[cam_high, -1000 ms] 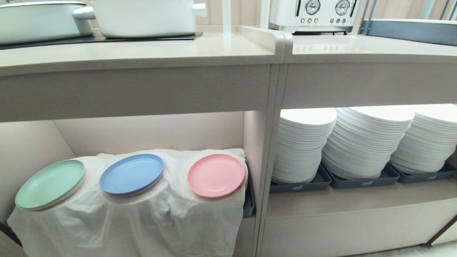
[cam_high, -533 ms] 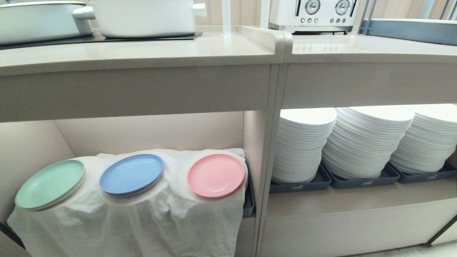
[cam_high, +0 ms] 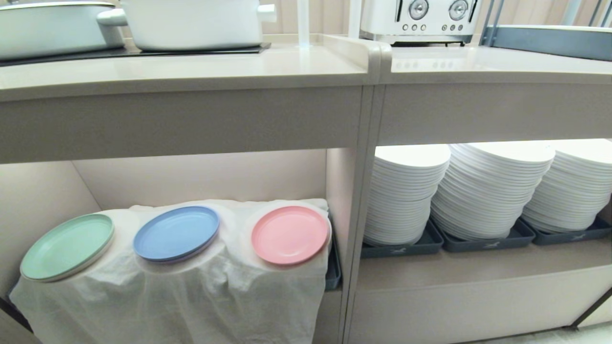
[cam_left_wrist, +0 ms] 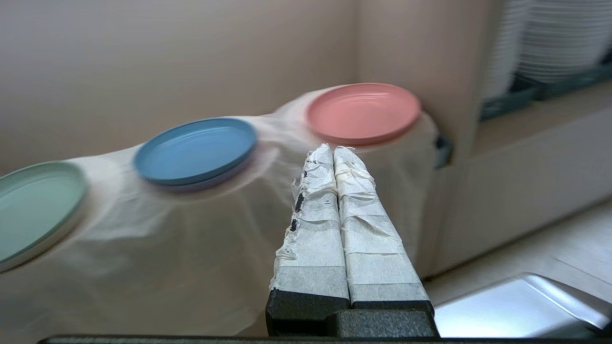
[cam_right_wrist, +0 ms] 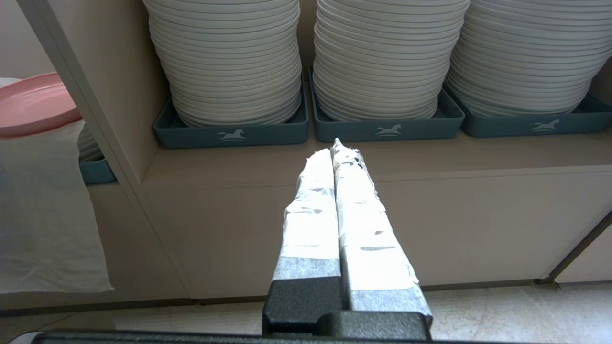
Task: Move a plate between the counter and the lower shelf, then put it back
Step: Pick up the plate in the cupboard
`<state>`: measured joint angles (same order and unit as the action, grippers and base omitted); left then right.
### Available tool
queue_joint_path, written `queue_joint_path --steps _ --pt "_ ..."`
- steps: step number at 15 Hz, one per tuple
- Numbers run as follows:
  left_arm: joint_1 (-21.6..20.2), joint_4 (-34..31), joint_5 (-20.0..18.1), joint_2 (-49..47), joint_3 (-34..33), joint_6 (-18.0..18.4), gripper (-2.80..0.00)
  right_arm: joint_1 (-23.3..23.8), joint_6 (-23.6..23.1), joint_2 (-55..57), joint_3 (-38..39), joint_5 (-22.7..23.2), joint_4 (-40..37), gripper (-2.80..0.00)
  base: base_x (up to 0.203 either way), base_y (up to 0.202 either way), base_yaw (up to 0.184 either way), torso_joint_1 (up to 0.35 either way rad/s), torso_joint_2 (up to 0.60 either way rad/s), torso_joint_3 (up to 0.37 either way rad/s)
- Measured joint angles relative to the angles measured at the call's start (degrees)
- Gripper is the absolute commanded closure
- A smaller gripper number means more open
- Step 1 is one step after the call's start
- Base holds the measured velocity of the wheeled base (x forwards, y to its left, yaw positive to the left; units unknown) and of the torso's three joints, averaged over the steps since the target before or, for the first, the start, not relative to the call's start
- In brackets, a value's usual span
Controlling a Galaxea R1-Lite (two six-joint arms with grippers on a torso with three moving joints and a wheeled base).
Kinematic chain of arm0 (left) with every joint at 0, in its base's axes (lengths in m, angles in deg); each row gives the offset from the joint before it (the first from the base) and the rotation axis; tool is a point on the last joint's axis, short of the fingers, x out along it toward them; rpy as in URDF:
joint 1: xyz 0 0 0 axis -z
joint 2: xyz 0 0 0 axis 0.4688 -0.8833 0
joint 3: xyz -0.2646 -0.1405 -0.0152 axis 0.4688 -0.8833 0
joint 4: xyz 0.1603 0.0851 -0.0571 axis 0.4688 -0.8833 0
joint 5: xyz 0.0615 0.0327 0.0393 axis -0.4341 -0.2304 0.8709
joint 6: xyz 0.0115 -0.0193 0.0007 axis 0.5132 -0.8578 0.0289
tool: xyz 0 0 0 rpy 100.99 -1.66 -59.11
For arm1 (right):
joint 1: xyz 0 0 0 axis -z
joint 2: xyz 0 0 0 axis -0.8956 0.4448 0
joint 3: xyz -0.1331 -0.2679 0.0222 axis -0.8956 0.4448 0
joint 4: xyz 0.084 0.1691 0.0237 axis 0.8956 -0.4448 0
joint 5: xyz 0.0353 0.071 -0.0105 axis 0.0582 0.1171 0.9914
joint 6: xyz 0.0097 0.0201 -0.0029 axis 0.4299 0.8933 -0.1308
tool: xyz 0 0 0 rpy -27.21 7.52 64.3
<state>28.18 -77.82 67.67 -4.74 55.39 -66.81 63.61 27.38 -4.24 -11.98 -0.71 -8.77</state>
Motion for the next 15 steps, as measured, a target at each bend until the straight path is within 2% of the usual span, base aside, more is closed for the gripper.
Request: queue_joint_path --steps 4,8,11,15 --pt "0.46 -0.48 -7.84 -8.19 4.89 -0.81 0.00 0.05 0.02 0.00 0.00 -0.01 0.02 0.00 0.000 0.000 0.000 0.000 0.00 0.000" --pt "1.10 -0.47 -16.84 -18.46 7.83 -4.27 0.00 0.00 0.00 0.00 0.00 0.00 0.02 0.00 0.000 0.000 0.000 0.000 0.00 0.000" --pt "1.89 -0.42 -19.11 -26.72 8.09 -4.80 0.00 0.05 0.02 0.00 0.00 0.00 0.00 0.00 0.000 0.000 0.000 0.000 0.00 0.000" --pt "5.73 1.85 -19.60 -38.71 7.70 -4.65 0.00 -0.02 0.01 0.00 0.00 0.00 0.02 0.00 0.000 0.000 0.000 0.000 0.00 0.000"
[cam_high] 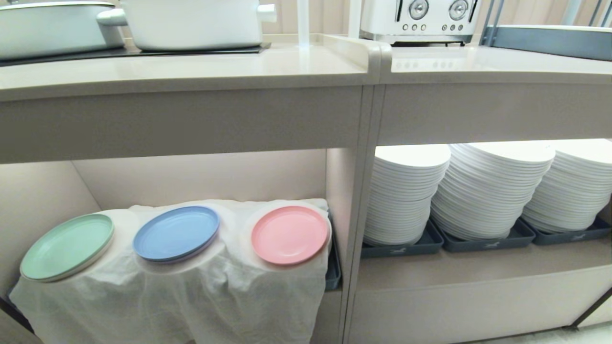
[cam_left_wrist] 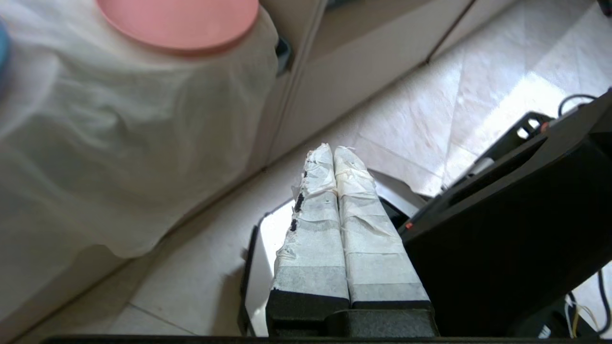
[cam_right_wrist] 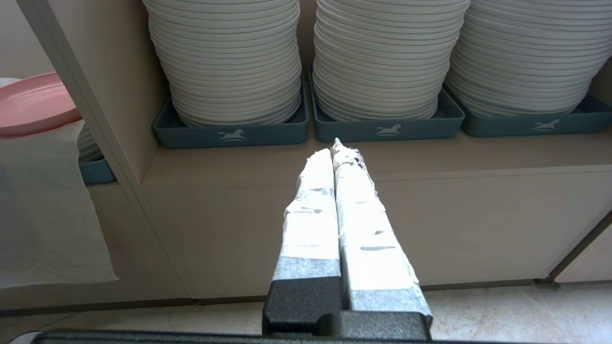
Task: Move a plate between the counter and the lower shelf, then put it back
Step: Pick up the plate in the cupboard
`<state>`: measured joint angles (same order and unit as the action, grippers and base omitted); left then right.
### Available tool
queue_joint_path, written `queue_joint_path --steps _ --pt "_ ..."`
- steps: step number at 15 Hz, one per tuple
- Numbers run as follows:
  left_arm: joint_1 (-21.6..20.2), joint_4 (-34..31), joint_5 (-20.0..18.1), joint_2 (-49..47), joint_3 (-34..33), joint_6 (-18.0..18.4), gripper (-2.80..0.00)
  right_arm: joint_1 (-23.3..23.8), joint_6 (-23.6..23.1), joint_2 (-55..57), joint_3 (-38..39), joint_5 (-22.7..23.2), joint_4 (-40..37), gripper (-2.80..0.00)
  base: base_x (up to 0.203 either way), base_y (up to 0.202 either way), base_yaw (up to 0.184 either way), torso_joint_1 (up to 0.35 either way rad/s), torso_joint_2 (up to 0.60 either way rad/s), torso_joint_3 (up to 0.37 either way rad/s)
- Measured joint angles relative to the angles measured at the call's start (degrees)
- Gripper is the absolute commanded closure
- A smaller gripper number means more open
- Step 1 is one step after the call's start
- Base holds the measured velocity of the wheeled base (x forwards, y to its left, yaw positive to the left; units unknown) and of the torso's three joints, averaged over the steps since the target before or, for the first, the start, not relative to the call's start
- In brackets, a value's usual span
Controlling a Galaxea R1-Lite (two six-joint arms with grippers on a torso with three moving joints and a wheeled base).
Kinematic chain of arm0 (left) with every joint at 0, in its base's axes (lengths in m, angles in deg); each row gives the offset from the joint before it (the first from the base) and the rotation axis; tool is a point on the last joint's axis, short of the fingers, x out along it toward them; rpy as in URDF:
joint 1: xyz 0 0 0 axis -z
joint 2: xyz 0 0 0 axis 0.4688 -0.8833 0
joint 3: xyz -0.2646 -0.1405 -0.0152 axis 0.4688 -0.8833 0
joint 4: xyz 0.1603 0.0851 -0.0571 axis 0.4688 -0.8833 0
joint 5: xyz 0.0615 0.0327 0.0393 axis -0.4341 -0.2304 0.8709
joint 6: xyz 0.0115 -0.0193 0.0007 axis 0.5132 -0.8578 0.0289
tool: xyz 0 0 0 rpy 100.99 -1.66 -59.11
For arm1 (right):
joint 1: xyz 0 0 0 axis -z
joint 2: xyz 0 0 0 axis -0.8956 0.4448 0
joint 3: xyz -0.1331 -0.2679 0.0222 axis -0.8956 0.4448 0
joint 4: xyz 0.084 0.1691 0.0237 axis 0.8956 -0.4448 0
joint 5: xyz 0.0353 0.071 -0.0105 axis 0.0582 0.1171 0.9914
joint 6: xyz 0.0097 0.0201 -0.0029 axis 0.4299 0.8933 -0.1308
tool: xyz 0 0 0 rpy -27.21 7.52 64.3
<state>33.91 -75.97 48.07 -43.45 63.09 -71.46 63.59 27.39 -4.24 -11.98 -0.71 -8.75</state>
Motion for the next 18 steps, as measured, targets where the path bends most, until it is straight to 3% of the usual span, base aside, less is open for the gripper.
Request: queue_joint_path --steps 4,9,11,14,18 --pt "4.10 8.62 1.76 -12.54 -1.57 0.16 0.00 0.02 0.02 0.00 0.00 0.00 -0.02 0.00 0.000 0.000 0.000 0.000 0.00 0.000" --pt "7.43 19.35 8.16 -29.28 -2.45 -0.21 0.00 0.02 0.02 0.00 0.00 0.00 0.01 0.00 0.000 0.000 0.000 0.000 0.00 0.000" --pt "7.77 23.30 8.89 -34.10 -2.78 -2.64 0.00 0.02 -0.01 0.00 0.00 -0.02 -0.02 0.00 0.000 0.000 0.000 0.000 0.00 0.000" --pt "7.91 23.85 11.34 -39.15 -1.55 -7.81 0.00 0.02 0.02 0.00 0.00 -0.02 -0.02 0.00 0.000 0.000 0.000 0.000 0.00 0.000" --pt "8.63 23.63 17.65 -45.55 3.99 -8.48 0.00 0.00 0.00 0.00 0.00 0.00 0.02 0.00 0.000 0.000 0.000 0.000 0.00 0.000"
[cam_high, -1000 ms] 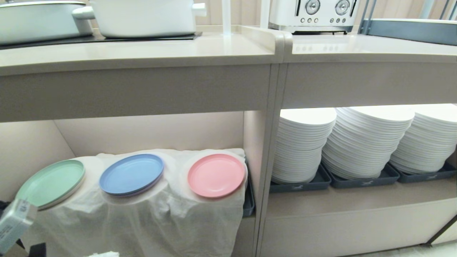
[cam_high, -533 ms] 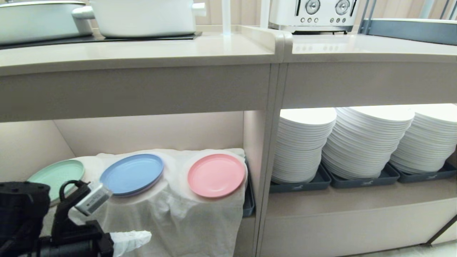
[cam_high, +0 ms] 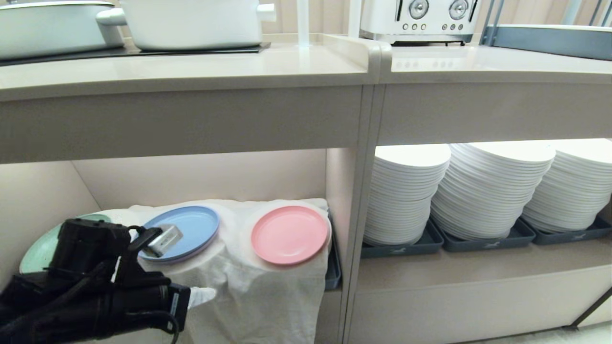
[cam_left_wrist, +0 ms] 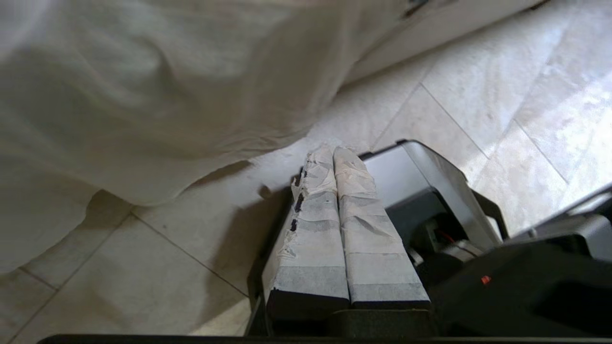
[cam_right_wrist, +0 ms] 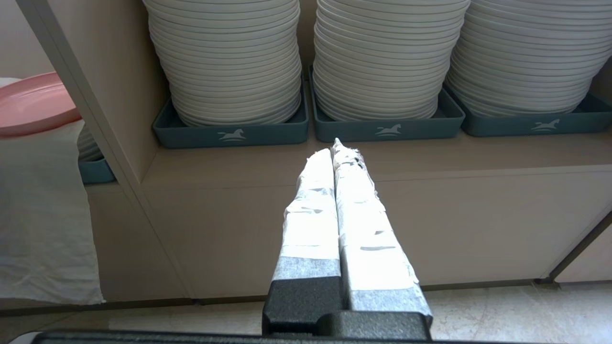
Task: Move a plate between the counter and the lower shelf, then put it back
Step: Pick up the plate in the cupboard
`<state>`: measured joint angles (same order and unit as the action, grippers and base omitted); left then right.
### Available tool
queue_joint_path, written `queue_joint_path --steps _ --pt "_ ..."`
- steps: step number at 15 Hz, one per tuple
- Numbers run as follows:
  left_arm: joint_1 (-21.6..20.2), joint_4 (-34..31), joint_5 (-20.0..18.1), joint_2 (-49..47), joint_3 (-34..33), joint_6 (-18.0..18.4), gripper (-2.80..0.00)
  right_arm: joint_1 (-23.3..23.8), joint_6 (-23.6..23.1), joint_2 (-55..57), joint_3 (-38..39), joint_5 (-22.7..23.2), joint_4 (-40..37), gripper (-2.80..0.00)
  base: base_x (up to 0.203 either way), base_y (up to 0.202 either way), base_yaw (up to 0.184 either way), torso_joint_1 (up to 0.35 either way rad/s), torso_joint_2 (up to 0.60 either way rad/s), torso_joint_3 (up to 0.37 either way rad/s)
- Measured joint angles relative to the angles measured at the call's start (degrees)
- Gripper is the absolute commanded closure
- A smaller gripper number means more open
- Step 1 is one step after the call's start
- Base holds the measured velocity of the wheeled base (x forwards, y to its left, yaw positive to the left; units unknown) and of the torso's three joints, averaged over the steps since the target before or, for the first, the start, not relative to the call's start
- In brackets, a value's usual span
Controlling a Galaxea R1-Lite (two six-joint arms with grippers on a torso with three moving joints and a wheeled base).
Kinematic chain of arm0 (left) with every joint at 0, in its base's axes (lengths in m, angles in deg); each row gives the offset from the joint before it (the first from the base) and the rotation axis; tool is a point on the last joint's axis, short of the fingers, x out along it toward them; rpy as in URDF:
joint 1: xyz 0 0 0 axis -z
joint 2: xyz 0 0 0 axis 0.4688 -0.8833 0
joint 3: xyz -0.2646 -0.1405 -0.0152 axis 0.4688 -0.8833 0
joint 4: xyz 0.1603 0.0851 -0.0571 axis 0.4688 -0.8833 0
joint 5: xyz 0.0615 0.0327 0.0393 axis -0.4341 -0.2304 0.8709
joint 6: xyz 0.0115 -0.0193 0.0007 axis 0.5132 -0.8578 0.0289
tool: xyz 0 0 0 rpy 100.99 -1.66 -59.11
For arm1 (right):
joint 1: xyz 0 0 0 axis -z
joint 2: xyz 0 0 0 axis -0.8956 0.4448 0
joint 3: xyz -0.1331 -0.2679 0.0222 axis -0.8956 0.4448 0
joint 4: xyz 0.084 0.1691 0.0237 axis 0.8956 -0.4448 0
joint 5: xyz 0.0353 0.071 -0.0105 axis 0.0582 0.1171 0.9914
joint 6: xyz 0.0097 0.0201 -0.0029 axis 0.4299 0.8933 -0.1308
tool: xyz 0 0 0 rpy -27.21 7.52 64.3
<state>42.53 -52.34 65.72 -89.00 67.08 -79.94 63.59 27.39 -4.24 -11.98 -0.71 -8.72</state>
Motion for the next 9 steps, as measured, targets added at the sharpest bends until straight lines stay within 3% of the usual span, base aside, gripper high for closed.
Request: queue_joint_path --steps 5,9 --pt "2.64 -0.18 8.04 -8.27 7.38 -0.42 0.00 0.02 0.00 0.00 0.00 0.00 -0.02 0.00 0.000 0.000 0.000 0.000 0.00 0.000" --pt "9.08 0.09 10.65 -14.29 12.79 -6.74 0.00 0.02 0.02 0.00 0.00 -0.02 0.00 0.00 0.000 0.000 0.000 0.000 0.00 0.000"
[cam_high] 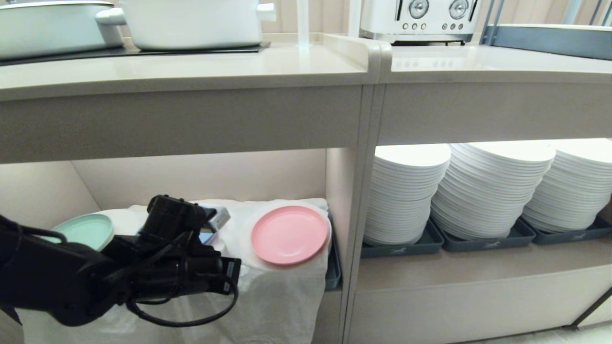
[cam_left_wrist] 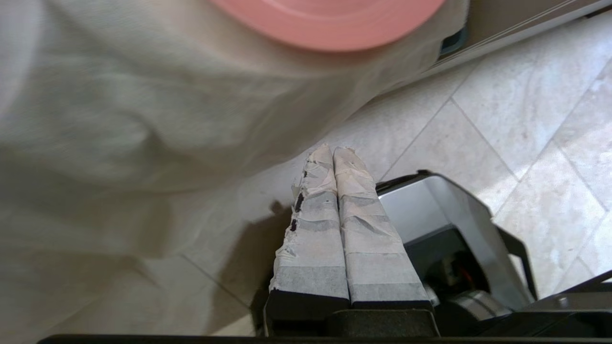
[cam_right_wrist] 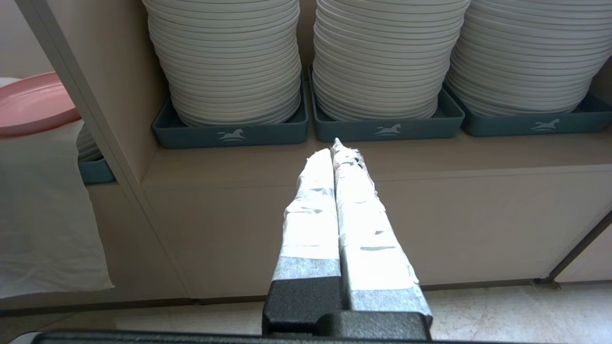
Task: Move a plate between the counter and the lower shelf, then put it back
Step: Pick up the plate in the cupboard
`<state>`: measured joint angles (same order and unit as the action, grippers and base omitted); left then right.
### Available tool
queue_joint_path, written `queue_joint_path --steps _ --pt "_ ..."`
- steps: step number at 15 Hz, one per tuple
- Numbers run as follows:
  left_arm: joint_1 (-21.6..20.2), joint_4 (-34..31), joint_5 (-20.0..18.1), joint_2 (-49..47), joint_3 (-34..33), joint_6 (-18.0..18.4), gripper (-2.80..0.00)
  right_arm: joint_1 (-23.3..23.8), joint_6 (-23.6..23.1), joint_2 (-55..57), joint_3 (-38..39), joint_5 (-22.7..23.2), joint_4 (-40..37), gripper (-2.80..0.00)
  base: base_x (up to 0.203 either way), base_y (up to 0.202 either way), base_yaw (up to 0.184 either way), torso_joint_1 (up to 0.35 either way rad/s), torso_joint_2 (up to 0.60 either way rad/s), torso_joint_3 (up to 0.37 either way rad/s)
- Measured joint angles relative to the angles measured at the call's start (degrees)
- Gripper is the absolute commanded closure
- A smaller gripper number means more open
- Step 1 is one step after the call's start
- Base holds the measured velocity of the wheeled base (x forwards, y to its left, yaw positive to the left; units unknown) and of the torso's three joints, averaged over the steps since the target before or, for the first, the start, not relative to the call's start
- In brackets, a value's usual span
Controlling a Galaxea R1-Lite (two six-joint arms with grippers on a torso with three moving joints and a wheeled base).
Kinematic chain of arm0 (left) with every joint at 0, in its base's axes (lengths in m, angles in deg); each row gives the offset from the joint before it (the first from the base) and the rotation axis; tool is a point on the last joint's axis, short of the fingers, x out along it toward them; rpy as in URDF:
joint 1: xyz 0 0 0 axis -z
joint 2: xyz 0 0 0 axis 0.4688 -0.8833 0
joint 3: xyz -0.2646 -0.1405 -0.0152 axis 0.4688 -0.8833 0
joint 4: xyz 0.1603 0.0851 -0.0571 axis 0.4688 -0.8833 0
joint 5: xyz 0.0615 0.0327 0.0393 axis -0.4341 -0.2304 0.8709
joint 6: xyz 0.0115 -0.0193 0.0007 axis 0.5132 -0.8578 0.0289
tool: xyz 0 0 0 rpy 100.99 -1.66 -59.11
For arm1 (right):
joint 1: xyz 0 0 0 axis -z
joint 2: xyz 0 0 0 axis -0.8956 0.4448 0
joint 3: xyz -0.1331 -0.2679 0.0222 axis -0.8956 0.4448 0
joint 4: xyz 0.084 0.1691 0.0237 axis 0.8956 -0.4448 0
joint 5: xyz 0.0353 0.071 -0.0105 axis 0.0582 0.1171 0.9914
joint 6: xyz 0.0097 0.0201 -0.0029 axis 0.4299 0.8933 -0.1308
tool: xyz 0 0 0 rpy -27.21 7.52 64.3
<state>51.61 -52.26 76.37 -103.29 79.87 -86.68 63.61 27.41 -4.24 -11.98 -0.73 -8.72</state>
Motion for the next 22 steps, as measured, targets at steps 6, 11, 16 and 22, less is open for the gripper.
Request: queue_joint_path --steps 6,11,16,22 --pt "1.66 0.05 3.10 -5.53 4.63 -1.94 0.00 0.00 -0.02 0.00 0.00 0.02 -0.02 0.00 0.000 0.000 0.000 0.000 0.00 0.000" --pt "1.57 0.09 4.15 -7.34 6.29 -2.05 -2.80 -0.02 0.00 0.00 0.00 0.02 -0.03 0.00 0.000 0.000 0.000 0.000 0.00 0.000" --pt "1.81 0.17 4.50 -8.37 7.14 -1.94 -2.80 0.05 -0.02 0.00 0.00 0.02 0.00 0.00 0.000 0.000 0.000 0.000 0.00 0.000" --pt "3.96 0.03 12.11 -12.10 11.94 -7.32 -2.80 0.00 0.00 0.00 0.00 0.02 -0.02 0.00 0.000 0.000 0.000 0.000 0.00 0.000"
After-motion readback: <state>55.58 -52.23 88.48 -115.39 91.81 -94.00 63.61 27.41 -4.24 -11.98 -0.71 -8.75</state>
